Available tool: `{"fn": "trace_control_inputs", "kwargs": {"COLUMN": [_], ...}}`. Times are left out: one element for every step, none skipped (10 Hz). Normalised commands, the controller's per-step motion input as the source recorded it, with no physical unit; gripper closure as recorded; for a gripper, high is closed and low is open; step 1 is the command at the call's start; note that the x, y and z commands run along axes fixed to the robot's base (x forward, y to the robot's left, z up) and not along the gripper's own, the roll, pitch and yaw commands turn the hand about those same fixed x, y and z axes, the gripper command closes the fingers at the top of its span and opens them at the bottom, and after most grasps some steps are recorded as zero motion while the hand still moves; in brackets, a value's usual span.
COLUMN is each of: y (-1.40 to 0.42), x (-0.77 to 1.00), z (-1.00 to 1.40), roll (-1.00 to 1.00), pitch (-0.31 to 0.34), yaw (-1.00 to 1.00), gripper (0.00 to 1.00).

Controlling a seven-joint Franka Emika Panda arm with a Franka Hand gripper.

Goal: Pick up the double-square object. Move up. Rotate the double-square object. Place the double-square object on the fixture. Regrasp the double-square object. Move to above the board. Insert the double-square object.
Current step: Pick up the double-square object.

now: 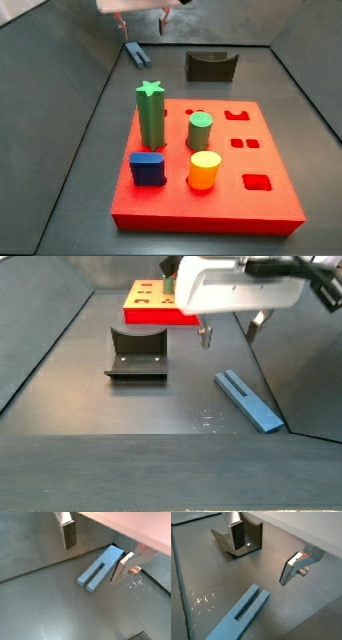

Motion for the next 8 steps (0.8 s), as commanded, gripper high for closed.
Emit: {"fn": "trace_control_inputs", "kwargs": {"y": [0.31,0.30,0.30,0.41,0.23,0.16,0.00,-0.05], "x": [0.12,0.02,0.00,0.00,0.00,0.00,-0.11,-0.13], "z": [-0.67,-0.53,-0.23,-0.37,-0.41,-0.34,-0.51,-0.41], "roll": [-0.22,-0.30,-0.45,-0.40,-0.38,-0.40,-0.20,0.00], "pitch": [0.000,-0.003,-0.059,-0.026,-0.079,-0.026,-0.113,-0.076], "yaw": [-0.28,-0.25,-0.15,-0.12,0.00,0.24,0.29,0.25], "gripper": [0.00,0.00,0.00,0.00,0.00,0.00,0.00,0.00]}}
